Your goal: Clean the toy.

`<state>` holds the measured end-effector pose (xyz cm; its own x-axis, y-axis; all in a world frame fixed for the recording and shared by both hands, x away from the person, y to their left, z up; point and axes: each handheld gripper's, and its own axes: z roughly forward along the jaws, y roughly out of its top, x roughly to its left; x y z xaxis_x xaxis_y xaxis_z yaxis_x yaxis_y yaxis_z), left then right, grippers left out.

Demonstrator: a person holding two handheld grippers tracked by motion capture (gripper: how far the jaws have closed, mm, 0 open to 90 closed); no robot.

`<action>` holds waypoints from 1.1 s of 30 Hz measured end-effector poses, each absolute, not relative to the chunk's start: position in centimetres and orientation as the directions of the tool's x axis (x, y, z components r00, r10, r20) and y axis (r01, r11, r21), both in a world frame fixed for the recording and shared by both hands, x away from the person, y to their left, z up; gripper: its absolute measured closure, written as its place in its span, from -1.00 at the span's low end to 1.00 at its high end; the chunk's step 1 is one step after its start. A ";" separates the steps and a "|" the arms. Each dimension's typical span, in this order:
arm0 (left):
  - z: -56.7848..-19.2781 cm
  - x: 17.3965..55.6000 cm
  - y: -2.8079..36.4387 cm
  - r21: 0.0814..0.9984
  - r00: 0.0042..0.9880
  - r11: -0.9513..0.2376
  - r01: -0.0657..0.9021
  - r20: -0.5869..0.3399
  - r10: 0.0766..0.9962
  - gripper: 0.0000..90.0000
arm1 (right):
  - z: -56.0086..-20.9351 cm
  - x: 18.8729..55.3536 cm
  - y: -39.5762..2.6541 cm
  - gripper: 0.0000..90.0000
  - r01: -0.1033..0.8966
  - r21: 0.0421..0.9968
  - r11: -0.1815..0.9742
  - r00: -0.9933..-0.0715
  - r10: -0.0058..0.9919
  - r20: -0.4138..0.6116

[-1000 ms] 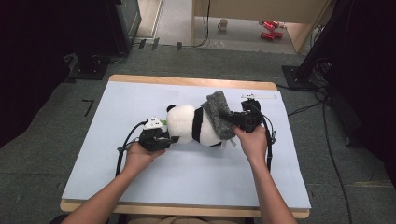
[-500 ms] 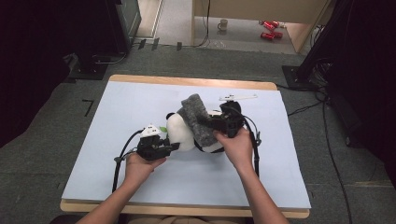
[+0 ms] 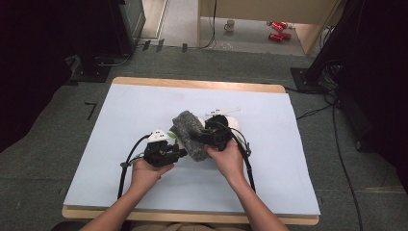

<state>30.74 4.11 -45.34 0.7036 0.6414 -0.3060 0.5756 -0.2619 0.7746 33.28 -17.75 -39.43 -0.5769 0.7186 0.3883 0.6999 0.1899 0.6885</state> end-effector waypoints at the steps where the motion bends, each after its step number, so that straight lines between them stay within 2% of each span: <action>1: -45.4 30.8 4.1 0.774 0.703 -0.263 0.575 -0.304 0.643 0.50 | -39.5 33.3 -17.8 0.72 0.702 0.686 0.193 -0.574 0.724 0.384; 5: -45.5 31.0 4.1 0.771 0.704 -0.273 0.576 -0.297 0.645 0.51 | -39.7 33.5 -18.1 0.72 0.693 0.690 0.210 -0.578 0.734 0.357; 11: -45.7 31.3 4.3 0.767 0.705 -0.275 0.580 -0.303 0.641 0.51 | -39.4 33.9 -19.9 0.73 0.705 0.682 0.195 -0.536 0.776 0.332; 26: -45.7 31.9 4.7 0.760 0.715 -0.294 0.580 -0.303 0.630 0.52 | -38.4 34.3 -25.5 0.73 0.717 0.691 0.087 -0.455 0.810 0.370; 33: -45.7 32.2 4.7 0.755 0.716 -0.296 0.586 -0.310 0.626 0.52 | -38.7 34.2 -28.7 0.72 0.725 0.688 0.011 -0.380 0.840 0.387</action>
<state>32.23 4.69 -45.73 0.7155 0.6259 -0.3102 0.5857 -0.2955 0.7547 34.16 -28.68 -38.74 -0.3804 0.8399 0.3872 0.7255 0.0113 0.6882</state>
